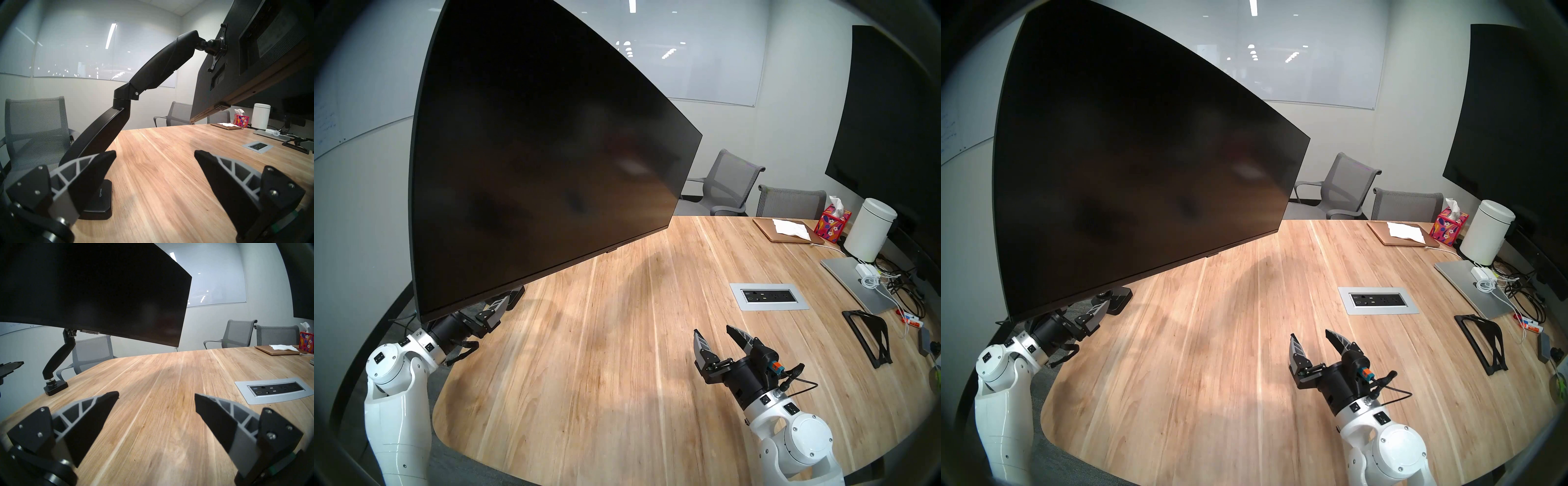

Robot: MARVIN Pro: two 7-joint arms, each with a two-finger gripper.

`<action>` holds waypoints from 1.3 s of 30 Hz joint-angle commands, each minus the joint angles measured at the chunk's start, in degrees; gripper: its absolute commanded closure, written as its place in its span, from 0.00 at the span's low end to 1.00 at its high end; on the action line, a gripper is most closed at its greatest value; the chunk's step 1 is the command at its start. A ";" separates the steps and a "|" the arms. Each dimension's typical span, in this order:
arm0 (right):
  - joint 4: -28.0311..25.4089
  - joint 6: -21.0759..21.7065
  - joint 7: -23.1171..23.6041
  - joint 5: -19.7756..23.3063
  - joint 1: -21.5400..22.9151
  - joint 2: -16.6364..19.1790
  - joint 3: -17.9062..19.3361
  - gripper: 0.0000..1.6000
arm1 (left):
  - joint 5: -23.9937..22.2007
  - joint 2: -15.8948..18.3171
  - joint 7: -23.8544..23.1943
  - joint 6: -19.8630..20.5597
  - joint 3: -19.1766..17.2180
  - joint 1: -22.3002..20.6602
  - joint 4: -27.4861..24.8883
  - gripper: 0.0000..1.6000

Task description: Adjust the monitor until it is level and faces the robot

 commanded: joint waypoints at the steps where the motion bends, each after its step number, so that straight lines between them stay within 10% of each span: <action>1: -0.98 -0.04 -0.01 -0.04 0.05 0.02 0.04 0.00 | -0.03 0.00 -0.03 -0.02 0.01 -0.01 -0.70 0.00; 39: -0.98 -0.03 0.13 -0.12 0.07 -0.13 0.11 0.00 | -0.02 0.00 -0.04 -0.02 0.01 -0.02 -0.70 0.00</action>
